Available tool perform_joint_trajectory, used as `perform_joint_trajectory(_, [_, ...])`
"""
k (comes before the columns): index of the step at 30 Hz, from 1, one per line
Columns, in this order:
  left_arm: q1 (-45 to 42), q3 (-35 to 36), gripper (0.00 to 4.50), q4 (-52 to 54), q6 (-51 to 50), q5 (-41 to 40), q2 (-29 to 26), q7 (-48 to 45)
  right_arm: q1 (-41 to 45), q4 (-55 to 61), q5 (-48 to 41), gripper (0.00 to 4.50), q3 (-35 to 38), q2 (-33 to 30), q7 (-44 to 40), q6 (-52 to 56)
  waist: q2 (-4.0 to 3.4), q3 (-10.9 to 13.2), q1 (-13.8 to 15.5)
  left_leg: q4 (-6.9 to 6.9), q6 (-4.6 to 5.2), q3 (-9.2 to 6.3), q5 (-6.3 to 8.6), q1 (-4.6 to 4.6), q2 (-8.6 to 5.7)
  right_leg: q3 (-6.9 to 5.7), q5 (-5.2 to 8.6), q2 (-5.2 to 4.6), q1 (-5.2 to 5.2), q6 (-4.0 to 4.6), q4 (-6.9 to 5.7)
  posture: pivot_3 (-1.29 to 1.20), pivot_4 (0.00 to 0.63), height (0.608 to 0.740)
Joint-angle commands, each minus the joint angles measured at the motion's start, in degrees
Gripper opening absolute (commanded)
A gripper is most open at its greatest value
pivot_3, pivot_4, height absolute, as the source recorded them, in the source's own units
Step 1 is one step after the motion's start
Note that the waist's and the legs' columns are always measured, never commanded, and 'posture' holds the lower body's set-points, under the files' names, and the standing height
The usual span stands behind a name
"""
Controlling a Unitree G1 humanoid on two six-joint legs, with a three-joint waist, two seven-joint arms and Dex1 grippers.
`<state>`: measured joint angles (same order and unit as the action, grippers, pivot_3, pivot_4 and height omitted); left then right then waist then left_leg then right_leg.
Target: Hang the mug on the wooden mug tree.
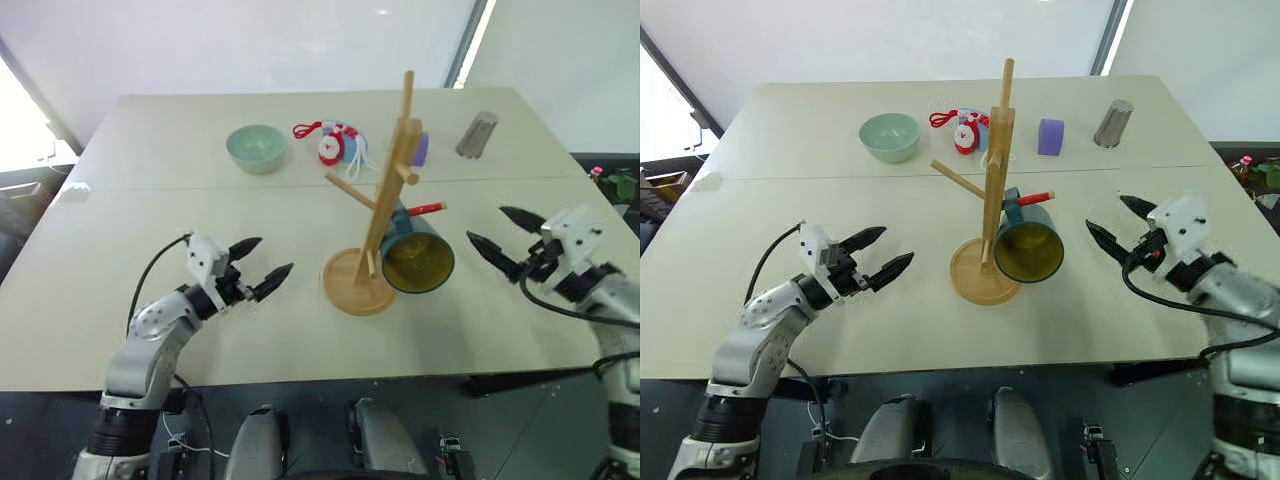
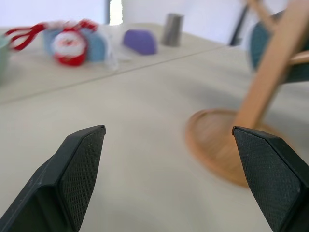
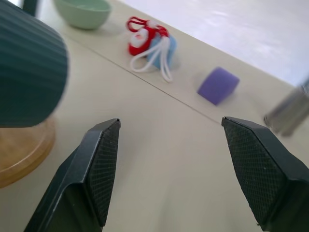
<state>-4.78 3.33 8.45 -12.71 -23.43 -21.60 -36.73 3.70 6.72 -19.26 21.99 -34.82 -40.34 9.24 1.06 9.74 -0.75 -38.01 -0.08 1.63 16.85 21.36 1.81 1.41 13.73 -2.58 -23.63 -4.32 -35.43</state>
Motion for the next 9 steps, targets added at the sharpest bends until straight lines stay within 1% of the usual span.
perform_joint_trajectory(1, [0.22,2.39,4.5,-2.12,3.33,4.12,1.9,6.68,0.23,-1.31,0.12,3.47,1.65,3.68,5.25,-3.07,0.0,0.0,0.05,-0.01,0.0,0.0,0.0,0.01,0.0,0.0,0.0,0.0,-0.01,0.0,-0.01,0.0,0.15,0.74])
perform_joint_trajectory(4, [0.52,3.1,4.5,-3.64,4.04,5.81,2.96,9.93,0.55,-2.22,0.41,3.47,1.04,6.49,8.26,-3.98,-0.01,0.0,0.07,-0.01,0.0,0.0,0.0,0.01,0.0,0.0,-0.01,-0.03,0.0,-0.01,-0.02,0.0,0.15,0.74])
perform_joint_trajectory(9, [1.38,2.99,4.5,-2.84,4.67,6.43,2.96,9.98,0.93,-4.72,1.09,3.47,-0.76,8.87,10.05,-6.1,-0.01,-0.01,0.04,0.0,0.0,-0.01,0.0,0.02,0.02,-0.01,-0.01,-0.04,-0.01,-0.01,-0.01,0.0,0.15,0.74])
